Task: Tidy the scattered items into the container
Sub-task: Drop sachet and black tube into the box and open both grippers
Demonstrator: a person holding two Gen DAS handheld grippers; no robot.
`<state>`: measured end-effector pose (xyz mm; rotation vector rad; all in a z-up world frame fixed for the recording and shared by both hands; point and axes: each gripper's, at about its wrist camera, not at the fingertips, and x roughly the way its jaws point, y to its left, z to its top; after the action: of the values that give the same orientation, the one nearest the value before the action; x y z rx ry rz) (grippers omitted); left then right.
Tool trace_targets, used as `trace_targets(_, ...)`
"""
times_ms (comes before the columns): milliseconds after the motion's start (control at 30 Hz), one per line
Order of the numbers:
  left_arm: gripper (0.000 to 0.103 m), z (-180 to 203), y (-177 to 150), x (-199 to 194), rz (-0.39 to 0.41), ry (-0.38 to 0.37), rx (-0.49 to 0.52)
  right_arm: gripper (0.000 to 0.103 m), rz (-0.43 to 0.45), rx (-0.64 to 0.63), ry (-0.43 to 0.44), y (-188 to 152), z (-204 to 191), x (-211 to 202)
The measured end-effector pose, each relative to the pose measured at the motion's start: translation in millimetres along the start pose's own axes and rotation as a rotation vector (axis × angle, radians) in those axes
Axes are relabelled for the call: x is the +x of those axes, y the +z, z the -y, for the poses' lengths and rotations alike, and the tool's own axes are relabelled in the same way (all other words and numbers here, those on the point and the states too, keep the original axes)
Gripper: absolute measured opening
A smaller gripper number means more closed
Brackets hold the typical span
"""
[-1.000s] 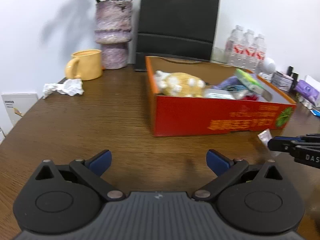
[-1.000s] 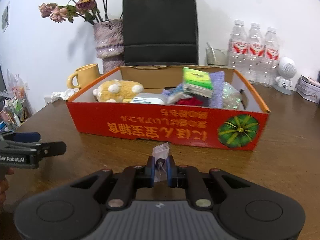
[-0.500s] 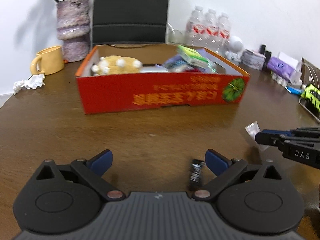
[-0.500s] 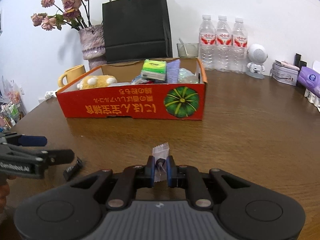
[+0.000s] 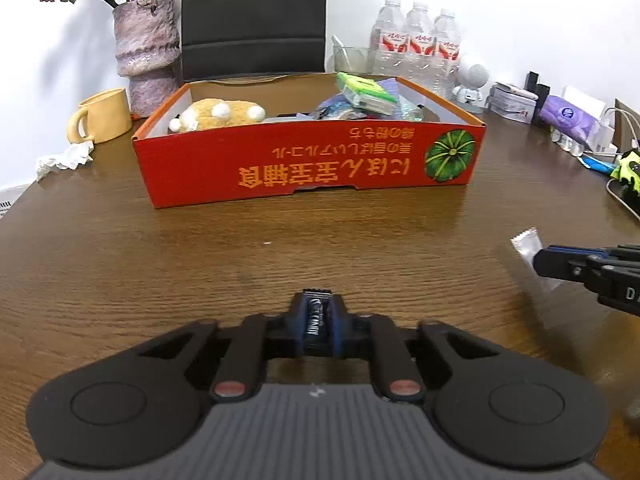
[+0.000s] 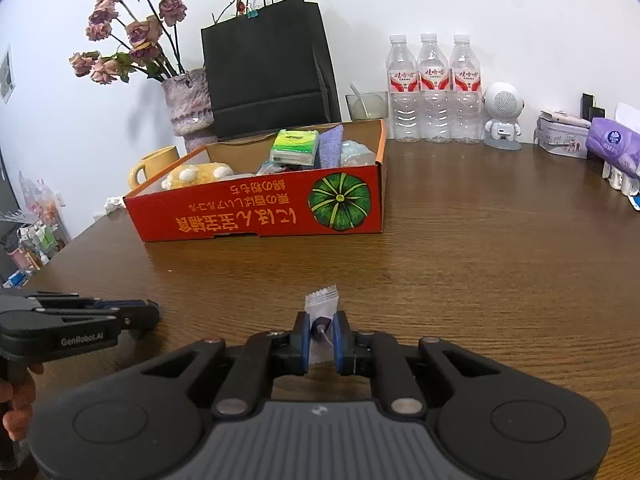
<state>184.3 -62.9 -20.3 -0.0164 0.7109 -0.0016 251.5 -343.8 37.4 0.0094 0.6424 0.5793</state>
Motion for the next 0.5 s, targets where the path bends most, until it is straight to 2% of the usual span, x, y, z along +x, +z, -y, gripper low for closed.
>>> trace_targets(300, 0.012, 0.3, -0.9, -3.1, 0.009, -0.005, -0.006, 0.011, 0.003, -0.019, 0.012, -1.4, -6.4, -1.1)
trace_targets(500, 0.011, -5.1, 7.8, -10.5, 0.041, -0.045, -0.010, 0.011, 0.019, 0.019, 0.038, 4.3, -10.7, -4.7)
